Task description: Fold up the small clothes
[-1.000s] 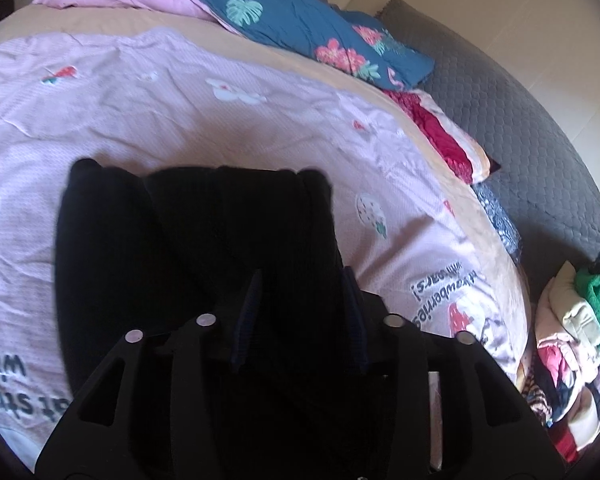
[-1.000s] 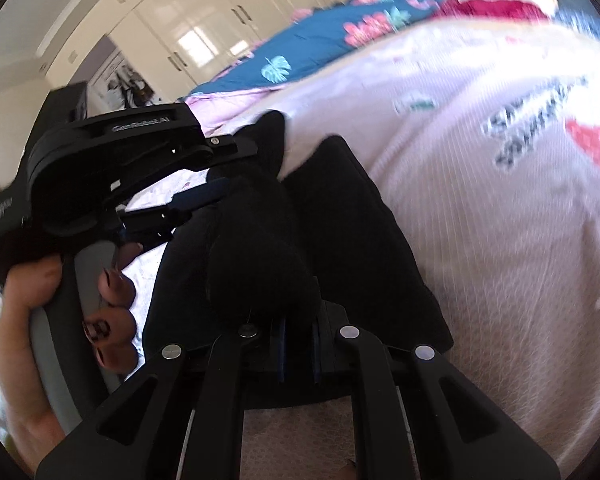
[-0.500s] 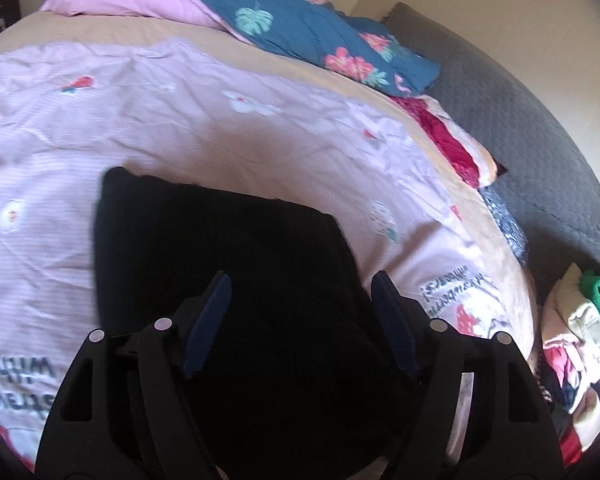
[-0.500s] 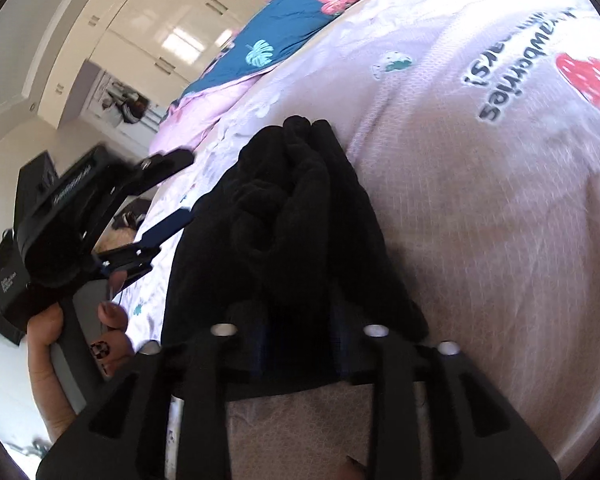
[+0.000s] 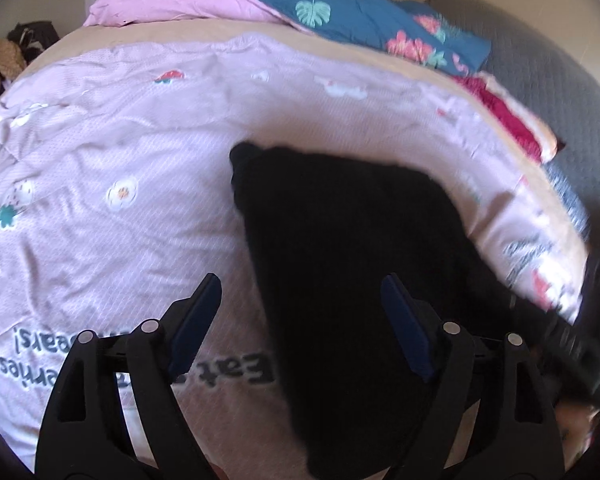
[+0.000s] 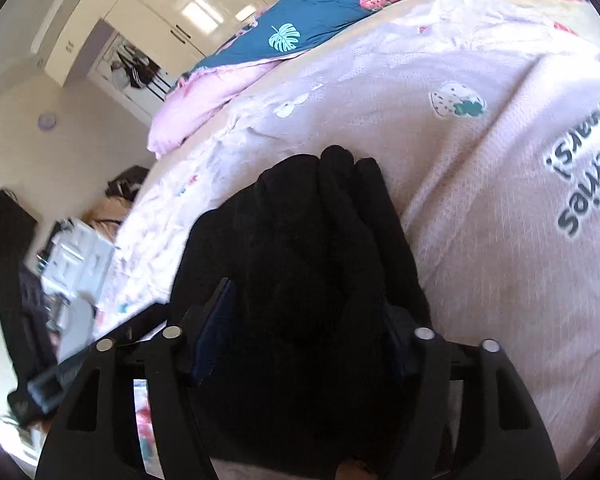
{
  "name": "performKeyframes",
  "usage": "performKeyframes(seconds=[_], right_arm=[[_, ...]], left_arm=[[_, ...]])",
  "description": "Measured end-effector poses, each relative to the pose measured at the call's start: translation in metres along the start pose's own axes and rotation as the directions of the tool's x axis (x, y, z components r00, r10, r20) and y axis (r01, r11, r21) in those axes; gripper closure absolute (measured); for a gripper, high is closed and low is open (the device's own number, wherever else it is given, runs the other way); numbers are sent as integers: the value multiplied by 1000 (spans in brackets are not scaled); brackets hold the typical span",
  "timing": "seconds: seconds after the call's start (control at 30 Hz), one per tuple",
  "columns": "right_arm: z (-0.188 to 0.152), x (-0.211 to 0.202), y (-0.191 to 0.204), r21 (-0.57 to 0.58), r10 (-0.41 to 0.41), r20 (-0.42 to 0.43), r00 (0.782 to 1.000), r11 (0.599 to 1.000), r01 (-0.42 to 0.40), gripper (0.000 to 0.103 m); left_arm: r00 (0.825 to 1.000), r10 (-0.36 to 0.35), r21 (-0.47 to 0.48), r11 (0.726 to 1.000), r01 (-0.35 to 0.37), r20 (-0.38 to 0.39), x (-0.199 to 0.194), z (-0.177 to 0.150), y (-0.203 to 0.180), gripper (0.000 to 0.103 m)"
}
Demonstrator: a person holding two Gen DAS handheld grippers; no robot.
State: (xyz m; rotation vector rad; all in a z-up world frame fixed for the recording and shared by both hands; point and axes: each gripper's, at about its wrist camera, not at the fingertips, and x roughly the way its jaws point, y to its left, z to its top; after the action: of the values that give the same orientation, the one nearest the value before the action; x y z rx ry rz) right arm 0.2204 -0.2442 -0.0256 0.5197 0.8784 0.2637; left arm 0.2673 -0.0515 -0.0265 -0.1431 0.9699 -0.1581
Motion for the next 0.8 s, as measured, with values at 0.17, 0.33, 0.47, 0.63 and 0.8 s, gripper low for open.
performKeyframes(seconds=[0.17, 0.33, 0.47, 0.63, 0.8], right_arm=[[-4, -10, 5, -45, 24, 37, 999, 999, -23, 84], [-4, -34, 3, -90, 40, 76, 996, 995, -33, 85], [-9, -23, -21, -32, 24, 24, 999, 999, -23, 85], [-12, -23, -32, 26, 35, 6, 999, 999, -35, 84], [-16, -23, -27, 0, -10, 6, 1000, 1000, 10, 81]], left_arm=[[1000, 27, 66, 997, -27, 0, 3, -18, -6, 25], [1000, -17, 56, 998, 18, -17, -4, -26, -8, 24], [999, -19, 77, 997, 22, -37, -3, -35, -16, 24], [999, -24, 76, 997, 28, -43, -4, -41, -19, 24], [999, -17, 79, 997, 20, -38, -6, -44, -20, 23]])
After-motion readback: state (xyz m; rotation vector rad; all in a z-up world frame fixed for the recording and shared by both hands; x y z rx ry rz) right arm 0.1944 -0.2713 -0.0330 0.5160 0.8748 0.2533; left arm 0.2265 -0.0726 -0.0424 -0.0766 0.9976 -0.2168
